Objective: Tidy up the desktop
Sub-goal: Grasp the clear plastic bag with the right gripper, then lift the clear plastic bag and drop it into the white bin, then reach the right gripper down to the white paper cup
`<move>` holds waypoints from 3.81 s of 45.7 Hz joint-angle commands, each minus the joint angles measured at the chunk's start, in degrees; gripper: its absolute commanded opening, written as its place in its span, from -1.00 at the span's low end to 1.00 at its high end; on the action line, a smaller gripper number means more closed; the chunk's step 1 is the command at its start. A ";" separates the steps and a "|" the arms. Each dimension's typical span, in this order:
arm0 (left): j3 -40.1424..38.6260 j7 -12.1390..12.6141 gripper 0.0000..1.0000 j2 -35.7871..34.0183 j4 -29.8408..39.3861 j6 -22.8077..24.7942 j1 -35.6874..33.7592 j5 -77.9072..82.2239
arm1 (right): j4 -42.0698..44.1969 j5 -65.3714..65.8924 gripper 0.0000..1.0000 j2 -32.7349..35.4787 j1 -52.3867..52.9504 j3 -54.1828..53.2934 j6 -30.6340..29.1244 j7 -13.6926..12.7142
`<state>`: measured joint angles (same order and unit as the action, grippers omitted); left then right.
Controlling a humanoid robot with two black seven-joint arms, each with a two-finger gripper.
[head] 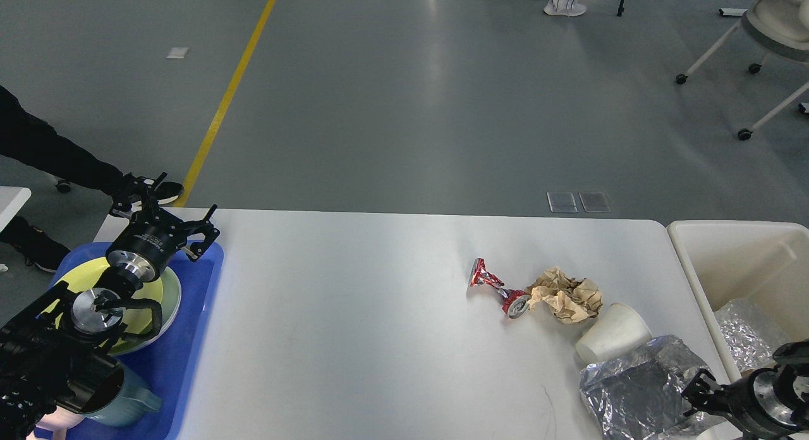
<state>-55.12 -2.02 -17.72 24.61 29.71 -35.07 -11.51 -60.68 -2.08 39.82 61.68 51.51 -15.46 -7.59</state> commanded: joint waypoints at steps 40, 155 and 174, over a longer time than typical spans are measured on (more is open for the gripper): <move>0.01 0.00 0.93 -0.03 0.00 0.00 0.00 0.00 | 0.21 0.58 -1.00 13.00 13.72 0.79 5.09 0.29; 0.01 0.00 0.93 -0.03 0.00 0.00 0.00 0.00 | -2.50 0.85 1.00 -10.73 45.53 7.46 -19.24 -0.23; 0.01 0.00 0.93 -0.03 0.00 0.00 0.00 0.00 | -9.81 1.11 1.00 -10.38 56.80 11.42 -31.48 -0.32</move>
<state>-55.12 -2.02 -17.69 24.61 29.71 -35.07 -11.51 -70.69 -1.33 29.38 119.95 61.43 -47.52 -7.86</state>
